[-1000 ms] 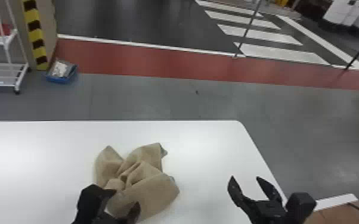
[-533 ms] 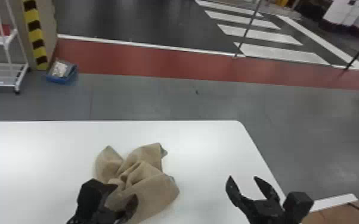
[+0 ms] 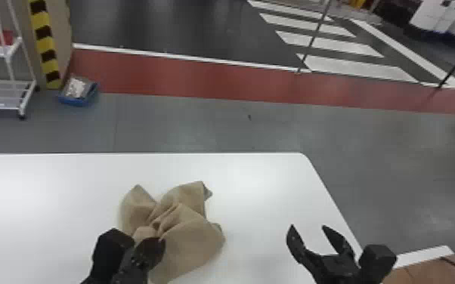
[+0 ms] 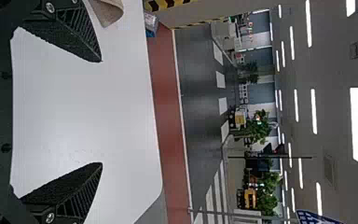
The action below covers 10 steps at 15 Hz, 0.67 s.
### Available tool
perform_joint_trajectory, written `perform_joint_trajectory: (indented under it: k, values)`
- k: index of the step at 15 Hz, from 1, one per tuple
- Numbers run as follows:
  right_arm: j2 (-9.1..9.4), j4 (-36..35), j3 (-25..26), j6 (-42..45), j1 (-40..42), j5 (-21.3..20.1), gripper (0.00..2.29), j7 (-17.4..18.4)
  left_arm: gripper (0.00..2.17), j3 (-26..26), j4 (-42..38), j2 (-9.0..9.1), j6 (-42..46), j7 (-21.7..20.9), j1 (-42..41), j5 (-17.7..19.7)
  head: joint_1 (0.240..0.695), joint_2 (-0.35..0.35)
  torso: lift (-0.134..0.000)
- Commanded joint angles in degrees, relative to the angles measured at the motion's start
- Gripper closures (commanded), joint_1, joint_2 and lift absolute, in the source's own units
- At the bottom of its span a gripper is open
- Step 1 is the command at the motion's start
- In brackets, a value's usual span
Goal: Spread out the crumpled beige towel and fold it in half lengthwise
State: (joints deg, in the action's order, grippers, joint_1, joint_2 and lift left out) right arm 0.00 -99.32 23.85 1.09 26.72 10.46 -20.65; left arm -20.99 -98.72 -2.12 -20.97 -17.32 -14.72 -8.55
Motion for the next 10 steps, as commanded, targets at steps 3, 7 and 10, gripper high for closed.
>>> perform_joint_trajectory:
  k: [3,7,10]
  values:
    - [0.05,0.1,0.3,0.0,0.0,0.0,0.09,0.0,2.14,5.7,-13.6,-0.08,-2.0,-3.8,-5.9,-0.2,0.695,-0.35,0.0]
    - [0.05,0.1,0.2,0.0,0.1,0.0,0.09,0.0,2.14,17.8,-28.5,-0.08,-3.6,-7.0,-11.7,4.8,0.695,-0.35,0.0]
    - [0.05,0.1,-0.5,0.5,0.1,-0.7,0.09,-1.1,2.14,25.6,-28.4,0.71,-4.7,-6.3,-11.7,8.2,0.695,-0.35,0.0]
